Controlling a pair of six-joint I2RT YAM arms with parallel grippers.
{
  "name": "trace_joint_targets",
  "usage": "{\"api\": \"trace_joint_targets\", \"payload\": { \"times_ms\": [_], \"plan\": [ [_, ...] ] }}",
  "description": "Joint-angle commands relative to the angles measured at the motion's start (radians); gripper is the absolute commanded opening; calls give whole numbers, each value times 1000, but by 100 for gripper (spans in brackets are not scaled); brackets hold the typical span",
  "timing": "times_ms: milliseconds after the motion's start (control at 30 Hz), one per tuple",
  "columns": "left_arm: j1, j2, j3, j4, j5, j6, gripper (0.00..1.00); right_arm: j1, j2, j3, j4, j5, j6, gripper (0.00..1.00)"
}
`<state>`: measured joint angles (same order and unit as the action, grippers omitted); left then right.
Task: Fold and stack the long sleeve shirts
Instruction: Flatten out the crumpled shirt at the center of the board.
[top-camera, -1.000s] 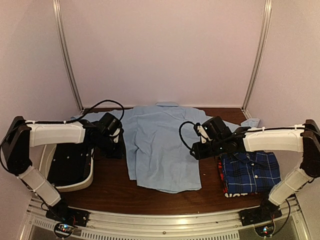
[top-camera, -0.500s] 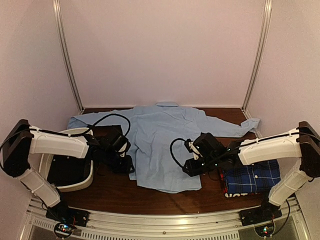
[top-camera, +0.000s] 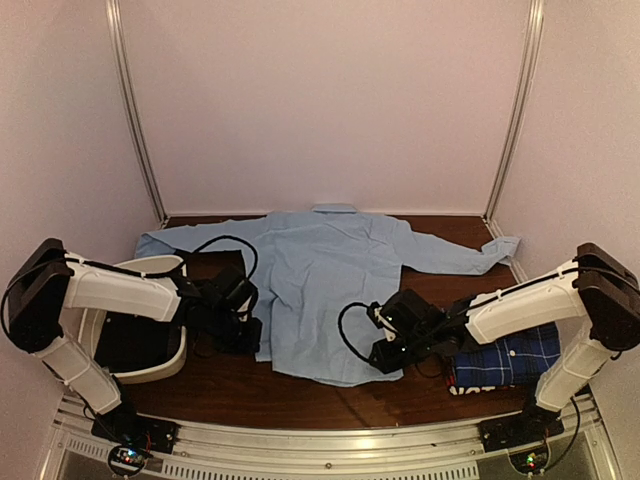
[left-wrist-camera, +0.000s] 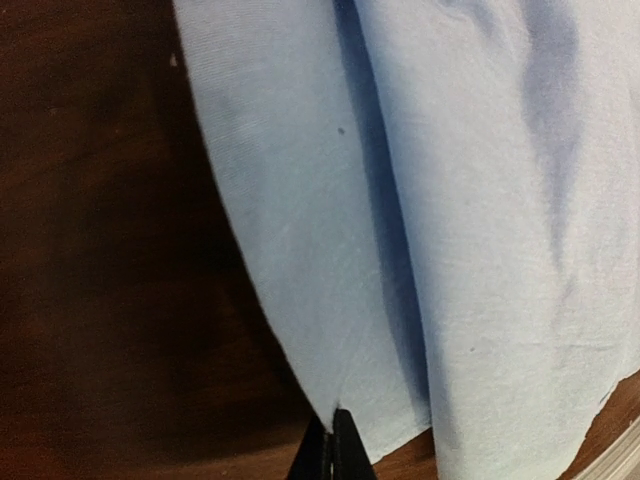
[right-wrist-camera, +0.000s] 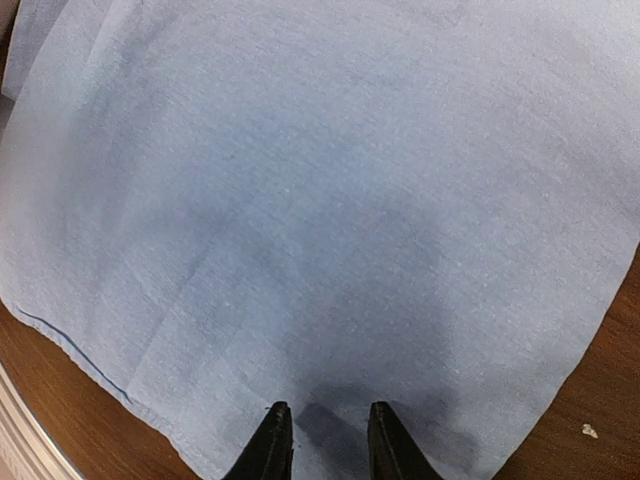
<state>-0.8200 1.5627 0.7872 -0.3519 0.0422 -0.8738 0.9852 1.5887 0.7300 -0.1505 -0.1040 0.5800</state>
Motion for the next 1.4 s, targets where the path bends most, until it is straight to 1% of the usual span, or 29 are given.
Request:
{"api": "trace_joint_targets", "payload": {
  "times_ms": [0,100,267,433,667,800,933,1033,1100,1200,1300,1367],
  "plan": [
    [-5,-51,4,-99,-80,5,0,7,-2,-36,-13,29,6,29],
    [-5,-79,16,-193,-108,21,0,7,-3,-51,-32,28,4,28],
    [-1,-137,20,-368,-156,46,0,7,-47,-108,-78,38,11,28],
    [2,-157,19,-468,-159,68,0,7,-110,-160,-108,18,22,28],
    [1,-154,3,-540,-146,91,0,10,-168,-197,-139,2,28,28],
    [10,-146,18,-599,-183,95,0,10,-177,-205,-151,0,30,28],
    [15,-138,7,-610,-166,110,0,10,-186,-199,-163,-7,32,28],
    [17,-135,20,-636,-187,118,0,10,-208,-184,-173,-19,35,29],
    [20,-137,37,-649,-188,124,0,10,-230,-152,-190,-19,34,31],
    [21,-143,74,-668,-185,141,9,7,-265,-92,-224,14,27,38],
    [21,-164,122,-683,-177,164,24,-30,-276,-28,-256,45,8,47],
    [20,-177,162,-686,-159,184,30,-68,-282,16,-267,68,-8,52]
  ]
}}
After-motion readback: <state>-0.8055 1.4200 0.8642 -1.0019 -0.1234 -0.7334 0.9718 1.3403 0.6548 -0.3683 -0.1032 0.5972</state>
